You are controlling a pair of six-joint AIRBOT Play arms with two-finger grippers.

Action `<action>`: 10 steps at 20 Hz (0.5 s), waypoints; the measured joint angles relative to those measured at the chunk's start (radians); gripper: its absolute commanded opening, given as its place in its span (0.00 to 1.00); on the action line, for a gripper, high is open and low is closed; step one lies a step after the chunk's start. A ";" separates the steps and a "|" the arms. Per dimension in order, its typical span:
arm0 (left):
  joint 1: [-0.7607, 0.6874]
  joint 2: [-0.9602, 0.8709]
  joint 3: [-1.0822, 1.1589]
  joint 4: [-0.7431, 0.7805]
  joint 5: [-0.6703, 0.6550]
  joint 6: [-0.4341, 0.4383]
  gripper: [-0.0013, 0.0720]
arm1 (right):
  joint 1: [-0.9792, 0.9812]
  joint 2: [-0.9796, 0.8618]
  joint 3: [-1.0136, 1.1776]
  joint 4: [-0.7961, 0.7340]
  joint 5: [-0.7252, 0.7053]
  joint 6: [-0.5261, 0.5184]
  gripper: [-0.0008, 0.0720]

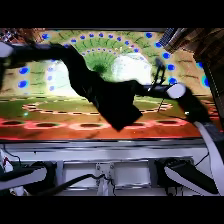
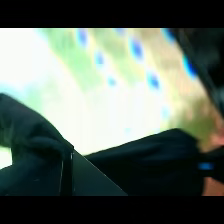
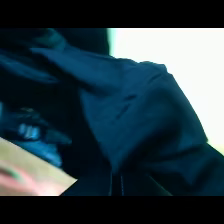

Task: Fold the clothes and pants, and hang the long-sleeved shirts on hangers.

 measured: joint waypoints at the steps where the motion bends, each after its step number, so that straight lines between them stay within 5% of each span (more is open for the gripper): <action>1: 0.021 0.066 0.000 0.000 0.030 0.003 0.02 | 0.000 0.039 0.058 -0.033 0.001 -0.002 0.06; 10: 0.084 0.624 0.001 0.216 0.186 0.010 0.02 | 0.000 0.328 0.422 -0.176 0.072 -0.008 0.06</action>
